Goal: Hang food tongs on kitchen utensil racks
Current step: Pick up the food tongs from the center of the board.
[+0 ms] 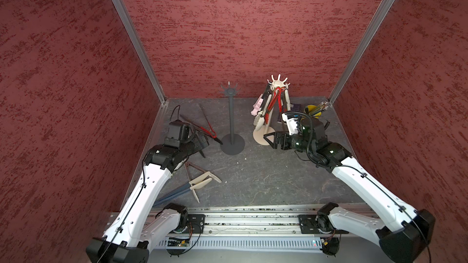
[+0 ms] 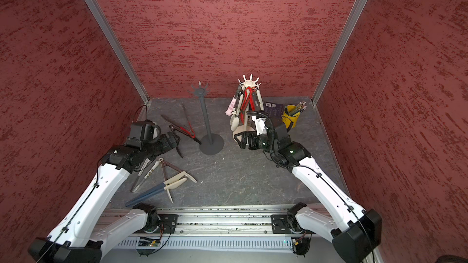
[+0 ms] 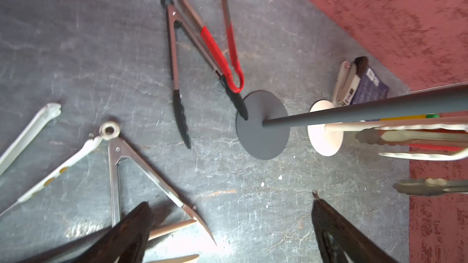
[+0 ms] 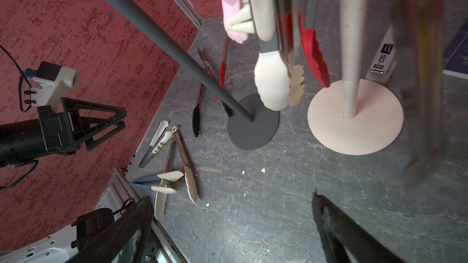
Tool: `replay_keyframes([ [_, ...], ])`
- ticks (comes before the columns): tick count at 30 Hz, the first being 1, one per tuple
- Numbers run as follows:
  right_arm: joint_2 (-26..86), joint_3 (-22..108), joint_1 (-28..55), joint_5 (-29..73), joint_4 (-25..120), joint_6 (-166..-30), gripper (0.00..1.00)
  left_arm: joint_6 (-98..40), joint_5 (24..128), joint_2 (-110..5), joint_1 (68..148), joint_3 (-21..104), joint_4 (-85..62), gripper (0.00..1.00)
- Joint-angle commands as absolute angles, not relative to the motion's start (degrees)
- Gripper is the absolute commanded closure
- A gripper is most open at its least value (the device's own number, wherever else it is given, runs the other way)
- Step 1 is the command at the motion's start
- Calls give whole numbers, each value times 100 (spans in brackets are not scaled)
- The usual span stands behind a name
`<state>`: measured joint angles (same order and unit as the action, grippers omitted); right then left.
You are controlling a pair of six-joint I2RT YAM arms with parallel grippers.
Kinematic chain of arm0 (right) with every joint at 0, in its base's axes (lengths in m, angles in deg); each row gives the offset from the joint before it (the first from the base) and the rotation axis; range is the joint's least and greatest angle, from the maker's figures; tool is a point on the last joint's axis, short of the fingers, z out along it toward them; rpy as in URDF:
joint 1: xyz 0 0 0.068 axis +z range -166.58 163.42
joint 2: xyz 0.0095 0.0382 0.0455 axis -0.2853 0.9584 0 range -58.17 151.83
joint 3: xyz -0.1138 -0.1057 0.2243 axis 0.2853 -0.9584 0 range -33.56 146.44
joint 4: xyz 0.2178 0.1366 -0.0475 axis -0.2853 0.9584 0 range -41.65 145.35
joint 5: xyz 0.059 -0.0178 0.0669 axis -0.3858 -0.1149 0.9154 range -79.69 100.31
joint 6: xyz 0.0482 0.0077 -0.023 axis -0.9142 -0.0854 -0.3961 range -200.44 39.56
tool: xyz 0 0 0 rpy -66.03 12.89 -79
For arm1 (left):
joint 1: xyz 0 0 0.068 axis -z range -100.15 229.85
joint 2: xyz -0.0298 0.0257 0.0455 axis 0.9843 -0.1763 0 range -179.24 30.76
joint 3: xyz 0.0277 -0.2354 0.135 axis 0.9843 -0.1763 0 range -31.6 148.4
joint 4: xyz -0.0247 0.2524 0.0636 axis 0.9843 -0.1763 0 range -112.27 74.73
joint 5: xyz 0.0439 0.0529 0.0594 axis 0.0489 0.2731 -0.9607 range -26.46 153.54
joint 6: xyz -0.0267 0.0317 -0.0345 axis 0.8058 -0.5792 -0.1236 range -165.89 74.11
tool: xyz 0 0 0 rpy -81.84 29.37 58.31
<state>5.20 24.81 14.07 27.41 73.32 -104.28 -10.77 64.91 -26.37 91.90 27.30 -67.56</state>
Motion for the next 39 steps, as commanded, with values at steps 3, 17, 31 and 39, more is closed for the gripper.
replay_keyframes([
  [3, 657, 2697, 1764, 2017, 7655, -10184, 0, -974, 6732, -2945, 8899, 2807, -7156, 4],
  [17, 1218, 3158, 3314, 251, 8060, -9918, 3, -1202, 7007, -3899, 8326, 2641, -6668, 15],
  [31, 1602, 3316, 4140, -397, 8069, -10101, 8, -1440, 6780, -5548, 8231, 3150, -6110, 25],
  [39, 1584, 3289, 4237, -313, 7921, -10253, 8, -1525, 6560, -6601, 8219, 3751, -5955, 38],
])
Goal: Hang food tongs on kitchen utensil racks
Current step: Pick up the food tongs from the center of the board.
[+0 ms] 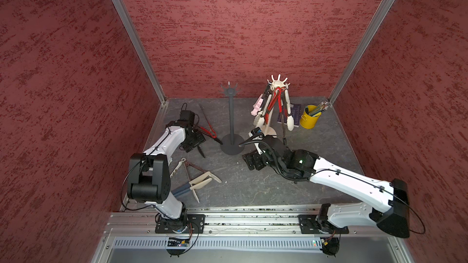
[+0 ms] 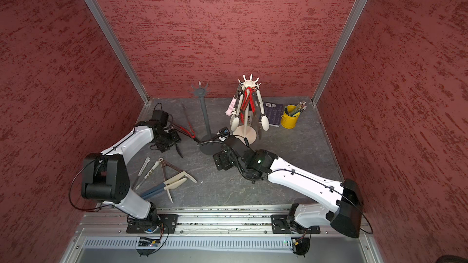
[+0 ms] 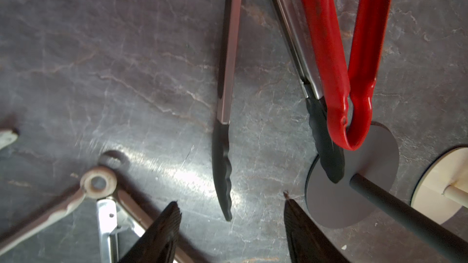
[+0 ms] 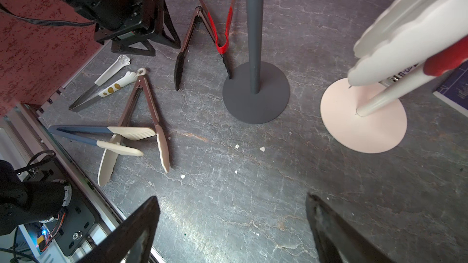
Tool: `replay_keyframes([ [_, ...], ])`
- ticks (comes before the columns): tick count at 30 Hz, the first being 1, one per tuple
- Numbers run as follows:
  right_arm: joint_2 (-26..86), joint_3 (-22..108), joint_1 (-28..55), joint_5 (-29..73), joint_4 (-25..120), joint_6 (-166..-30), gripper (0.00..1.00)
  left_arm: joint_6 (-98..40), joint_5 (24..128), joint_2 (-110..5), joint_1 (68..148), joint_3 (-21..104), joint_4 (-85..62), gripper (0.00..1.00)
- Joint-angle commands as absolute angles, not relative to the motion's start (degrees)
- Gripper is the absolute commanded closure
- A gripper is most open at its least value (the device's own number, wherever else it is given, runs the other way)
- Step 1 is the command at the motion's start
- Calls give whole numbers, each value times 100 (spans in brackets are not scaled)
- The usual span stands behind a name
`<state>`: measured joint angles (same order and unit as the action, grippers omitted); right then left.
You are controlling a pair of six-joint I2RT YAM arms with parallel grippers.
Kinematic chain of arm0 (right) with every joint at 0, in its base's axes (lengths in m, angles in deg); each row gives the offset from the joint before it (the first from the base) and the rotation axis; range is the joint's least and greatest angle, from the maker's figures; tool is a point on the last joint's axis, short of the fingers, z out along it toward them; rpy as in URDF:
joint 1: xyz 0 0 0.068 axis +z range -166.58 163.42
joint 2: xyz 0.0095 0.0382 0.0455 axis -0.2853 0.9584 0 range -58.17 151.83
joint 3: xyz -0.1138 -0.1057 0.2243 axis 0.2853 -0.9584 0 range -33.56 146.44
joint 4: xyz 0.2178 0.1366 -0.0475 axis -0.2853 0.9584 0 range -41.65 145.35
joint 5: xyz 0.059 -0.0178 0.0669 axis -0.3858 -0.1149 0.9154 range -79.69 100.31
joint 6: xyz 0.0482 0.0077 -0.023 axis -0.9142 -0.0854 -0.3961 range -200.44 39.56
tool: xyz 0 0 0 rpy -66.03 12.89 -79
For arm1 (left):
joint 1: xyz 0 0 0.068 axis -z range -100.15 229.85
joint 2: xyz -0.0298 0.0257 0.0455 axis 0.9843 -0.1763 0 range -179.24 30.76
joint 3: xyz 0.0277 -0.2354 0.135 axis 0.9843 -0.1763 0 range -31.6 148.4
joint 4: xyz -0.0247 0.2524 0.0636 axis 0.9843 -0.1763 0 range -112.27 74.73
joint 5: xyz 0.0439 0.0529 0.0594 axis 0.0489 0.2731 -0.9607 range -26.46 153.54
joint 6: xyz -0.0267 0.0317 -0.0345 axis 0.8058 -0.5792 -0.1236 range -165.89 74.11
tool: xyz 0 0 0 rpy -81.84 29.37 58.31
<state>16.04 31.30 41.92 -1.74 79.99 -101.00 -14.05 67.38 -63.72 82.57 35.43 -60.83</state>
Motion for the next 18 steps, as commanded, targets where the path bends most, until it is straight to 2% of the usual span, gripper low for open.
replay_keyframes([
  [1, 1597, 3293, 4243, -294, 7920, -10282, 8, -1530, 6531, -6741, 8210, 3814, -5957, 40],
  [11, 1452, 3183, 4292, -213, 7847, -10510, 8, -1626, 6565, -7584, 8068, 4252, -5880, 52],
  [18, 1442, 3192, 4292, -193, 7850, -10540, 7, -1708, 6650, -7894, 7952, 4436, -5851, 63],
])
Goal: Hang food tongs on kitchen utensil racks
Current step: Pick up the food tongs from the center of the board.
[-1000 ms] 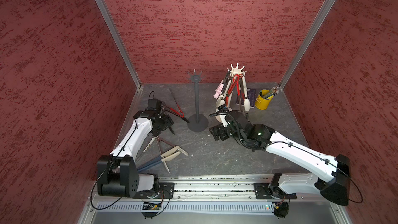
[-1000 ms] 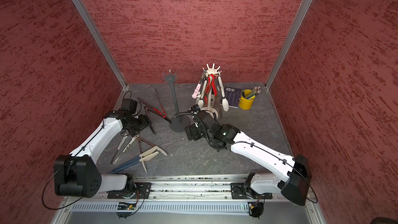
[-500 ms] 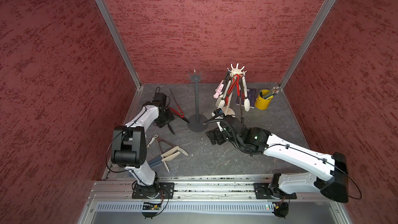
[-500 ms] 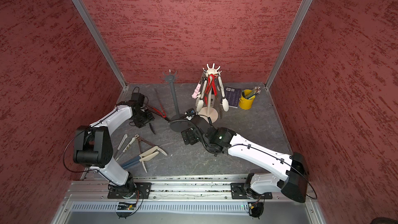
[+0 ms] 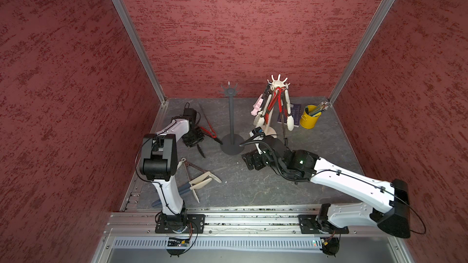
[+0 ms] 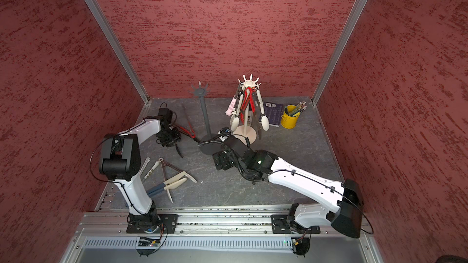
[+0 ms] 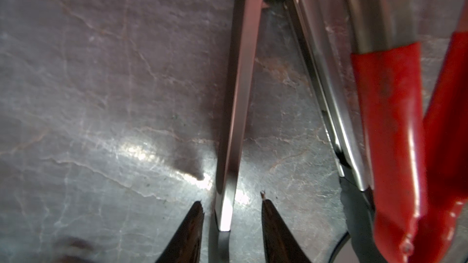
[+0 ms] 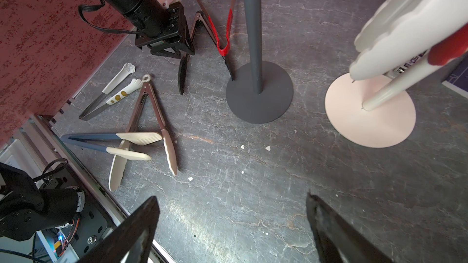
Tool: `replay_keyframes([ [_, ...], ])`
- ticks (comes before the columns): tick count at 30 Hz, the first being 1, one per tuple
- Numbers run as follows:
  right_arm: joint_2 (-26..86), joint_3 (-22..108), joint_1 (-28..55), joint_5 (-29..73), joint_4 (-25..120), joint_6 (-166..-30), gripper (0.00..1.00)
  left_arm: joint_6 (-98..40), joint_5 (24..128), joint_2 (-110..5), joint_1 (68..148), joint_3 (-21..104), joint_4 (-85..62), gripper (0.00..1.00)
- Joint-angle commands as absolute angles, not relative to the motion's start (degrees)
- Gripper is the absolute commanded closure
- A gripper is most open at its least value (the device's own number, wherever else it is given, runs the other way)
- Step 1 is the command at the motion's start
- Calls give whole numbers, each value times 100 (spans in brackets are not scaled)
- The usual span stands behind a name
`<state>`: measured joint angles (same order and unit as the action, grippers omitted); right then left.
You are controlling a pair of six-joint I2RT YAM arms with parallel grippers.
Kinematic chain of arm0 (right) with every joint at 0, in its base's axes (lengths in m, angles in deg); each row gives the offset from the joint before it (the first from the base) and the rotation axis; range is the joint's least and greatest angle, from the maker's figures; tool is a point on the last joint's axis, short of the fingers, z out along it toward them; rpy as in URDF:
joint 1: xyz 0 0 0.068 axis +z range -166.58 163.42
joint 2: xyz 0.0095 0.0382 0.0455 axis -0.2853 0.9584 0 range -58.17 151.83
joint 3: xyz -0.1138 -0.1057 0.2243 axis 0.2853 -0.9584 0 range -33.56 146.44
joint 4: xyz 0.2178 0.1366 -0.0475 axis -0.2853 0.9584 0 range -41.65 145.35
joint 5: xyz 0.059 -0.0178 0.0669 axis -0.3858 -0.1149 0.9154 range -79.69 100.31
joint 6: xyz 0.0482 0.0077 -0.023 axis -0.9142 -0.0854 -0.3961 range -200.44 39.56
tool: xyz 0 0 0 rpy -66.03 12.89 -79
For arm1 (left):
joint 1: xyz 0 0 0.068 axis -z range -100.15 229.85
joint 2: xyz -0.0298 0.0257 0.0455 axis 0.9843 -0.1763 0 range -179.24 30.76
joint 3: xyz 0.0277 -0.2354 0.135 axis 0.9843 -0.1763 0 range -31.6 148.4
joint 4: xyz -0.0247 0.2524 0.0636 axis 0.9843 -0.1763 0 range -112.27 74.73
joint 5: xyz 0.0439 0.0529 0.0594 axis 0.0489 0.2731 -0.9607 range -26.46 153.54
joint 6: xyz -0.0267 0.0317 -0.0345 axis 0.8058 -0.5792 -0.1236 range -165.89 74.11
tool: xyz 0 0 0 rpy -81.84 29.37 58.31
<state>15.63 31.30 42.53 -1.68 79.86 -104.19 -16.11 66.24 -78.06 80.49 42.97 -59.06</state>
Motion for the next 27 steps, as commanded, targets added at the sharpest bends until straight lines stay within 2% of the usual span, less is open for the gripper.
replay_keyframes([
  [1, 1451, 3198, 4299, -180, 7841, -10528, 7, -1742, 6691, -7915, 7940, 4464, -5851, 66],
  [10, 1456, 3184, 4301, -188, 7806, -10457, 6, -2011, 6879, -7966, 7897, 4472, -5864, 83],
  [27, 1076, 3036, 4294, -535, 7894, -10381, 2, -2433, 7057, -7650, 7835, 4432, -5984, 95],
])
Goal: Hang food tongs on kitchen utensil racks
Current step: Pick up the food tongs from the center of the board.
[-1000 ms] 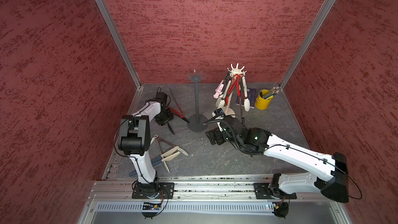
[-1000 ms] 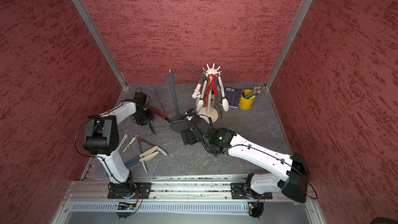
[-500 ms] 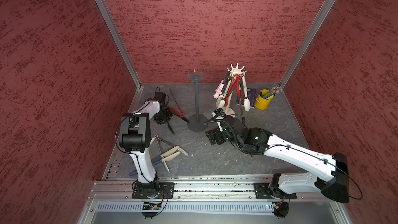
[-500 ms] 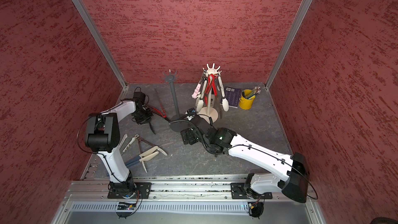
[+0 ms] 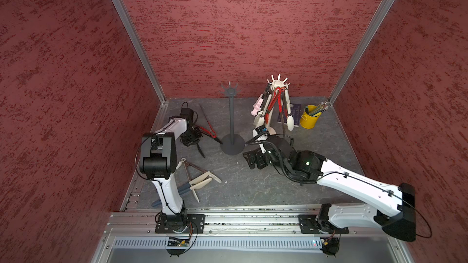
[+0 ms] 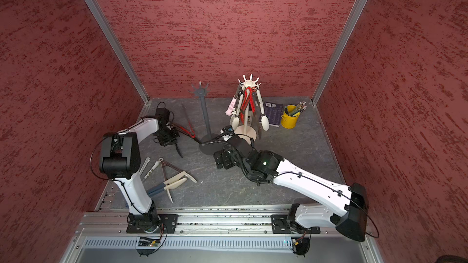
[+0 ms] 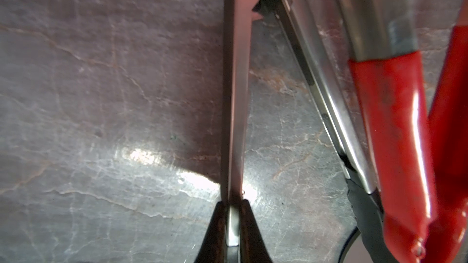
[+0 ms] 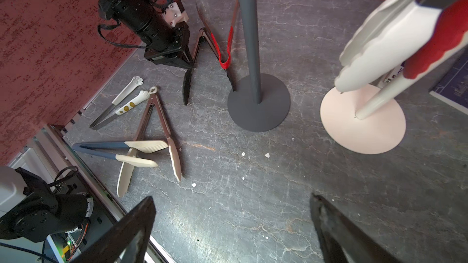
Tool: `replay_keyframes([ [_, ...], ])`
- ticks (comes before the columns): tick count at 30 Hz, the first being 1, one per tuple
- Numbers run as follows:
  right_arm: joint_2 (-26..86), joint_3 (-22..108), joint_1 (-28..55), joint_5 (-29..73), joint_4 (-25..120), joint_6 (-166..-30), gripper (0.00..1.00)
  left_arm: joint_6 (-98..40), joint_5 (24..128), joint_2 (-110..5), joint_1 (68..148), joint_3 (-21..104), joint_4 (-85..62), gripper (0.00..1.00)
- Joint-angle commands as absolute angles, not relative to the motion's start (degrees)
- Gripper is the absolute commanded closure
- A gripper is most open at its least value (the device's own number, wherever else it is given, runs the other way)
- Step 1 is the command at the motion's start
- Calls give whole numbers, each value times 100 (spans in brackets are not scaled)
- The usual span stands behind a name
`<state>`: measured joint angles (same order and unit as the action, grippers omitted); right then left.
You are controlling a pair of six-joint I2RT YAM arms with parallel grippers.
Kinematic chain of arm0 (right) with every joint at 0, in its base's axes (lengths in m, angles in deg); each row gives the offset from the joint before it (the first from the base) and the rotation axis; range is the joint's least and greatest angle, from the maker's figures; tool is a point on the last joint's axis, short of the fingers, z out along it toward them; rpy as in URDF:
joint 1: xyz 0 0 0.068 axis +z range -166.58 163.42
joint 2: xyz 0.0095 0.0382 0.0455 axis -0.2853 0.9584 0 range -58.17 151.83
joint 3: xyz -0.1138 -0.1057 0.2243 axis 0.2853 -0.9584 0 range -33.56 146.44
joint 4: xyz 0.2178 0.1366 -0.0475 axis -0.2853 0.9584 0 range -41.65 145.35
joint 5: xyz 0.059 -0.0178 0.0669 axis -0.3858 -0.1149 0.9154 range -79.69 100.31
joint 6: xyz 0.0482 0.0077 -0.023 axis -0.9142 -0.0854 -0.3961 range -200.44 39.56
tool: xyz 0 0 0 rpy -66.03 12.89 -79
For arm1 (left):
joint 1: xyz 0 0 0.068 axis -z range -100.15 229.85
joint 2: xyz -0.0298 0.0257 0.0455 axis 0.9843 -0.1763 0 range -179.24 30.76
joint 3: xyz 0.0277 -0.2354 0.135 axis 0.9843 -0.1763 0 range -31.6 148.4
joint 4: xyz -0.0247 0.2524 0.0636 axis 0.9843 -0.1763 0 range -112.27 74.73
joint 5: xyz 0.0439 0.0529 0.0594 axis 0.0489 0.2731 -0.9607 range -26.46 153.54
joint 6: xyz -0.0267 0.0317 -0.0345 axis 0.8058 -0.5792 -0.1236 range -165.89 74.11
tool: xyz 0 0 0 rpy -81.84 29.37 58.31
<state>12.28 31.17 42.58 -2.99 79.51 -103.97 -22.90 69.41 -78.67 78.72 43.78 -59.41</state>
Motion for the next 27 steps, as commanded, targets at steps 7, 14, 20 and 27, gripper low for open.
replay_keyframes([
  [7, 934, 2954, 4275, -624, 7898, -10425, 1, -2579, 7146, -7332, 7843, 4390, -6045, 99],
  [14, 836, 2928, 4179, -677, 7920, -10414, 1, -2799, 7239, -6827, 7929, 4241, -6071, 100],
  [20, 792, 2936, 4025, -586, 7911, -10421, 1, -2955, 7214, -6230, 8018, 4078, -5973, 100],
  [27, 801, 2920, 3760, -362, 7841, -10391, 1, -3184, 7178, -5598, 8132, 4030, -5773, 100],
])
